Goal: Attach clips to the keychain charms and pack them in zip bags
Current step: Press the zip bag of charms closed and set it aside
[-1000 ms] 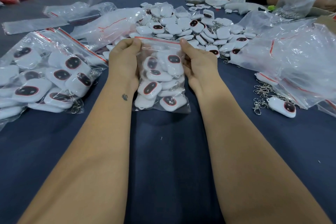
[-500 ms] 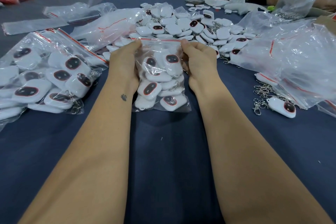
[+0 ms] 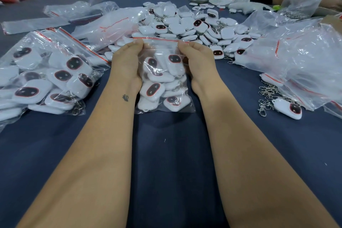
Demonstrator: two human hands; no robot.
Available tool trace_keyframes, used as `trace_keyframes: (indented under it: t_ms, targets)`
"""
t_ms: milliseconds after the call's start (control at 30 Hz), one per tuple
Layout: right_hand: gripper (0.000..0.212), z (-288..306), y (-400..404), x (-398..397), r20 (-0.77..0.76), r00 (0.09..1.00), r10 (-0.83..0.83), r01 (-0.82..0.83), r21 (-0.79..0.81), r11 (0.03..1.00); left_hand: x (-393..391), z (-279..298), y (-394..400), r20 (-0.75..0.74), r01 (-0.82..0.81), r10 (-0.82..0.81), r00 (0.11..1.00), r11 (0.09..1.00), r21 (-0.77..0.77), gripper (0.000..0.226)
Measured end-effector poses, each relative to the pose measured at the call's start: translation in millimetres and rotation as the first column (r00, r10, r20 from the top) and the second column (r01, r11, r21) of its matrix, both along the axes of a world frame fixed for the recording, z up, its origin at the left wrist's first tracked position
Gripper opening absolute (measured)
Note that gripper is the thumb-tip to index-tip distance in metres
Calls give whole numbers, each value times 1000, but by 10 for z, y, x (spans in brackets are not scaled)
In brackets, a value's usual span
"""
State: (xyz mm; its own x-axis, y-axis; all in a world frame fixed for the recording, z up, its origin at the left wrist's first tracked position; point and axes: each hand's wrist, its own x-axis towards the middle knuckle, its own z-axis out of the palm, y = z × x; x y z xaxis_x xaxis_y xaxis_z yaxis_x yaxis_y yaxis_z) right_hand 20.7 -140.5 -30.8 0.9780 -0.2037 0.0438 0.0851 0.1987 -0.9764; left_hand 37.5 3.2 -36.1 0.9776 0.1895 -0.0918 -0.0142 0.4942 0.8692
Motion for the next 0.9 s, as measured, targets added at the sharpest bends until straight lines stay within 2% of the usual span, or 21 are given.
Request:
trace_keyframes:
  t_ms: [133,233,367,433,533,667,767,833,900]
  targets:
    - [23,-9,-24,22,1,1000,-25,25,82,996,-43,22,-17,-20,32,-33,999,999,-42,14]
    - [25,-4,-15,36,5,1000,-17,16,156,988,-82,35,-34,-7,88,-88,996,995,48,12]
    - [13,25,3,25,-18,998,53,-43,343,938,-116,52,-54,34,140,-141,989,989,37,12]
    - [34,29,31,9,-62,995,80,-47,416,908,-130,62,-67,75,186,-184,980,982,-18,9]
    - [47,12,45,37,-80,994,72,-31,425,904,-131,71,-88,97,217,-211,973,974,-60,7]
    - [27,8,26,58,-99,991,92,-43,412,910,-115,61,-99,65,137,-136,989,990,-13,9]
    - [41,10,37,45,-123,988,98,-39,415,909,-134,76,-71,-12,251,-252,968,968,-24,28]
    - [42,18,41,41,-87,992,91,-44,436,899,-157,89,-60,-18,337,-337,941,941,9,27]
    - [43,10,28,56,-52,995,87,-55,447,893,-161,76,-78,6,351,-352,936,935,58,26]
